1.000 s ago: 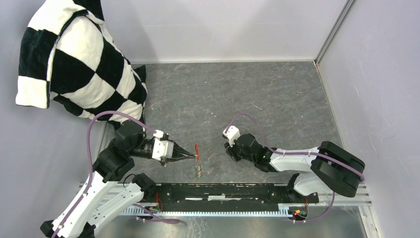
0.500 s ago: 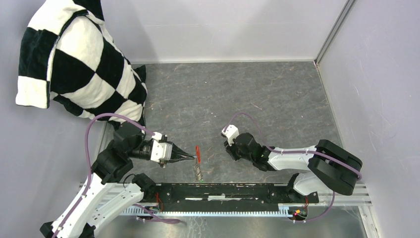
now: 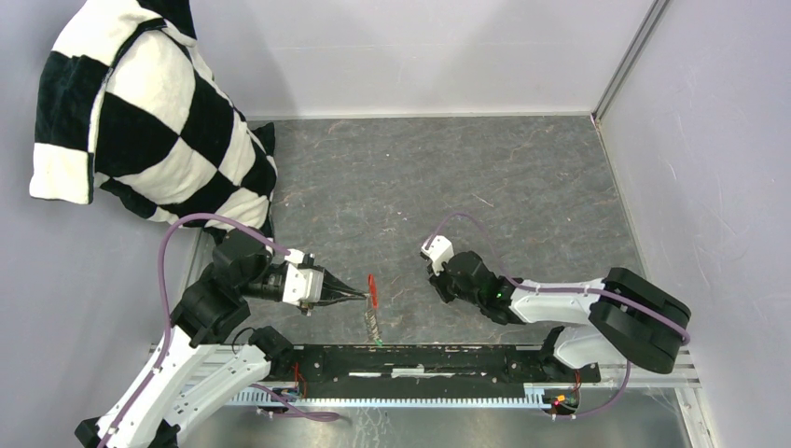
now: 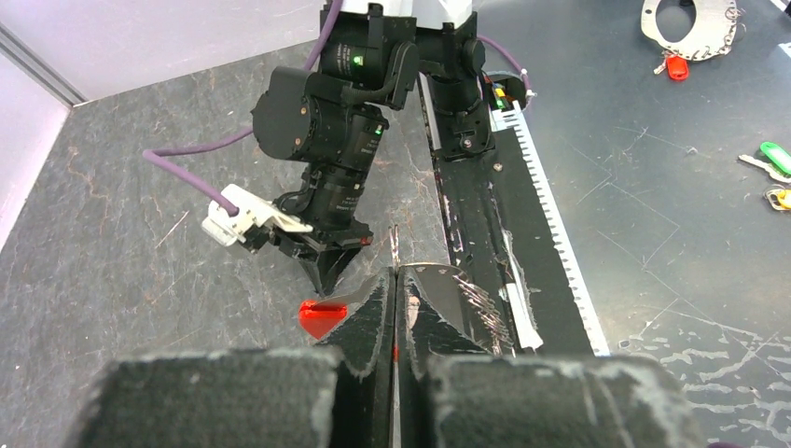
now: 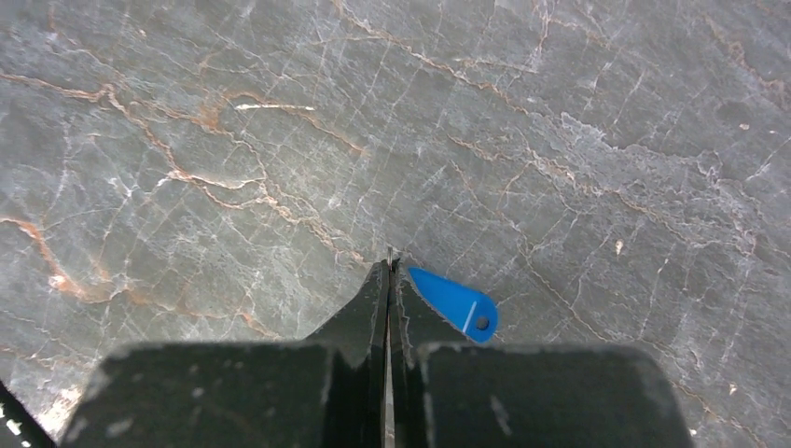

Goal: Put the keys on the keyring
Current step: Pick up the key from the center of the board, then insert the key onto the keyring.

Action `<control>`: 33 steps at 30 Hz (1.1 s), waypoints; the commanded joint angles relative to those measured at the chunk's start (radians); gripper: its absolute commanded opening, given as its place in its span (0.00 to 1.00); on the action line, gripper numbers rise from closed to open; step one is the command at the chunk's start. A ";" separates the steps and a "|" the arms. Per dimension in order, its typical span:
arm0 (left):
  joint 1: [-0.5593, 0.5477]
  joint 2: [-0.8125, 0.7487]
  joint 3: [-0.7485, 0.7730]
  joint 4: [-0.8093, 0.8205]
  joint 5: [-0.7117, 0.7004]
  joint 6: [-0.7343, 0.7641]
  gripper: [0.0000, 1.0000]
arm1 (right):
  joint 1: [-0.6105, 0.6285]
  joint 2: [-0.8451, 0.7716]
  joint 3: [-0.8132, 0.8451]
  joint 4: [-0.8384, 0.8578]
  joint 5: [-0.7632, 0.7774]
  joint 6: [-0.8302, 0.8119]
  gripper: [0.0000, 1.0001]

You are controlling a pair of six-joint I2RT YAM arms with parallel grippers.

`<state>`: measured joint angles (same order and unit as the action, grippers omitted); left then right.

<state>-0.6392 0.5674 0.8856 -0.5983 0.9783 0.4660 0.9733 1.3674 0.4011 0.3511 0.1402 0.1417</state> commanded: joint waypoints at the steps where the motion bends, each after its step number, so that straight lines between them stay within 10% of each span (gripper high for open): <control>1: -0.002 0.003 0.038 0.008 0.016 0.034 0.02 | -0.001 -0.074 -0.025 0.085 -0.043 -0.032 0.00; 24: -0.002 0.101 0.007 0.168 0.064 -0.129 0.02 | -0.015 -0.540 0.224 -0.154 -0.708 -0.292 0.00; 33: -0.002 0.174 0.032 0.274 0.116 -0.232 0.02 | -0.015 -0.531 0.425 -0.430 -0.738 -0.563 0.00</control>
<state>-0.6392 0.7250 0.8742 -0.4316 1.0355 0.3248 0.9607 0.8135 0.7368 0.0780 -0.5541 -0.2623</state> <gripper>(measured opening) 0.022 0.004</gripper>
